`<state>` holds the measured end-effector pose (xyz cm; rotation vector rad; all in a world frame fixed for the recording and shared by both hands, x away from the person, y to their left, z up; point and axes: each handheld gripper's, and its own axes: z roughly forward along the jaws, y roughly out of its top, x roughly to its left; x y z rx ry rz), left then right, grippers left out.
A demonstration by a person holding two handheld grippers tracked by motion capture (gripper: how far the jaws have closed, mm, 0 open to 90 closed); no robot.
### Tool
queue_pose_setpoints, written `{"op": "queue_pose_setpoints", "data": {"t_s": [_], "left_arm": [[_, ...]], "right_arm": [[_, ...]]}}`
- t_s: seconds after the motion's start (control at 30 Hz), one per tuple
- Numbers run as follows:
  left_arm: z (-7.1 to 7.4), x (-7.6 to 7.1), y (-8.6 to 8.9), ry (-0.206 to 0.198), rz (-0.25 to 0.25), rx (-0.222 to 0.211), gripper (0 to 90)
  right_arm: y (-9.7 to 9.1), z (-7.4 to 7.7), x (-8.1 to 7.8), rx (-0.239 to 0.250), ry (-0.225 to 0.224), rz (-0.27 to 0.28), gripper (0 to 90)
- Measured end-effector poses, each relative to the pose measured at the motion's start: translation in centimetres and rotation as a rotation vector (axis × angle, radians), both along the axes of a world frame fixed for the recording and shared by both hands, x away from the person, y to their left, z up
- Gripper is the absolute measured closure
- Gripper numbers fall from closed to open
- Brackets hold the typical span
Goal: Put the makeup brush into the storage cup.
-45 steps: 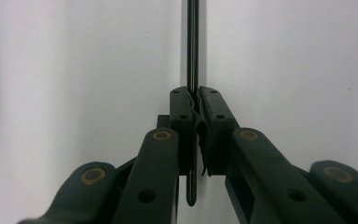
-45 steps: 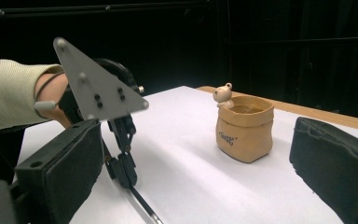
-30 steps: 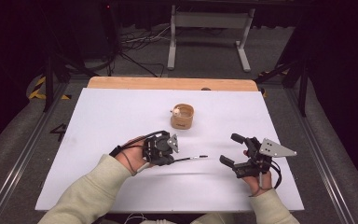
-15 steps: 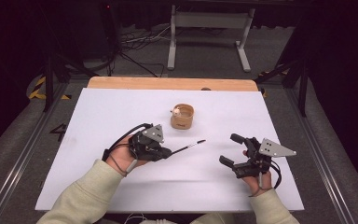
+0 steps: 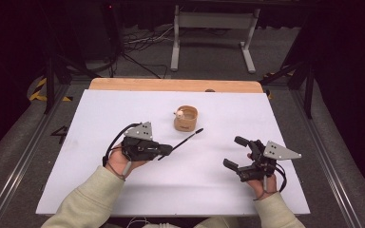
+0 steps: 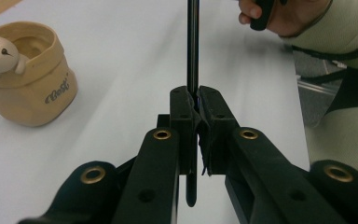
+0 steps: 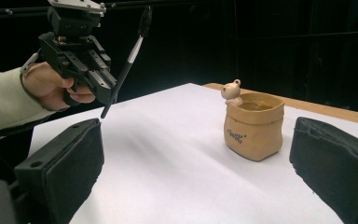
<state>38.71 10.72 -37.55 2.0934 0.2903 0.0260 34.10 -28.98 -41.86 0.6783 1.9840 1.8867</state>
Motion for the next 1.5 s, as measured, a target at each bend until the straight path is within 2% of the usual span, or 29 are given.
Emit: {"op": "queue_pose_setpoints", "data": {"t_s": [0.1, 0.17, 0.27, 0.5, 0.6, 0.67, 0.83, 1.0, 1.13, 1.33, 1.5], "left_arm": [[-0.4, -0.1, 0.3, 0.002, 0.010, -0.047, 85.2], [-0.6, -0.1, 0.4, -0.011, 0.019, -0.059, 85.2], [-0.8, 0.0, 0.7, -0.004, 0.026, -0.116, 85.2], [-1.5, -0.1, 1.6, -0.028, 0.032, -0.232, 85.2], [-1.9, -0.2, 1.8, -0.027, 0.011, -0.277, 85.2], [-2.2, -0.3, 1.9, -0.046, -0.005, -0.301, 85.2], [-2.6, -0.5, 2.1, -0.055, -0.023, -0.358, 85.2], [-2.9, -0.6, 2.2, -0.058, -0.020, -0.381, 85.2], [-3.5, -0.7, 2.5, -0.036, -0.024, -0.418, 85.2], [-4.0, -0.7, 2.8, -0.043, -0.020, -0.419, 85.2], [-4.0, -0.7, 2.9, -0.051, -0.011, -0.416, 85.2]], "right_arm": [[0.1, 0.0, 0.0, 0.001, 0.001, 0.001, 3.1], [0.1, 0.0, 0.0, -0.002, 0.002, 0.002, 3.1], [0.1, 0.0, 0.0, -0.007, 0.004, 0.005, 3.1], [0.2, 0.0, 0.0, -0.009, 0.004, 0.009, 3.1], [0.3, 0.0, -0.1, -0.011, 0.001, 0.010, 3.1], [0.3, 0.0, 0.0, -0.014, -0.002, 0.011, 3.1], [0.4, 0.0, -0.1, -0.022, -0.001, 0.014, 3.1], [0.6, 0.1, -0.1, -0.026, 0.000, 0.043, 6.9], [0.9, 0.2, -0.3, -0.043, -0.018, 0.047, 6.9], [1.1, 0.3, -0.3, -0.045, -0.026, 0.052, 6.7], [1.9, 0.7, 0.0, -0.066, -0.031, 0.053, 6.5]]}}
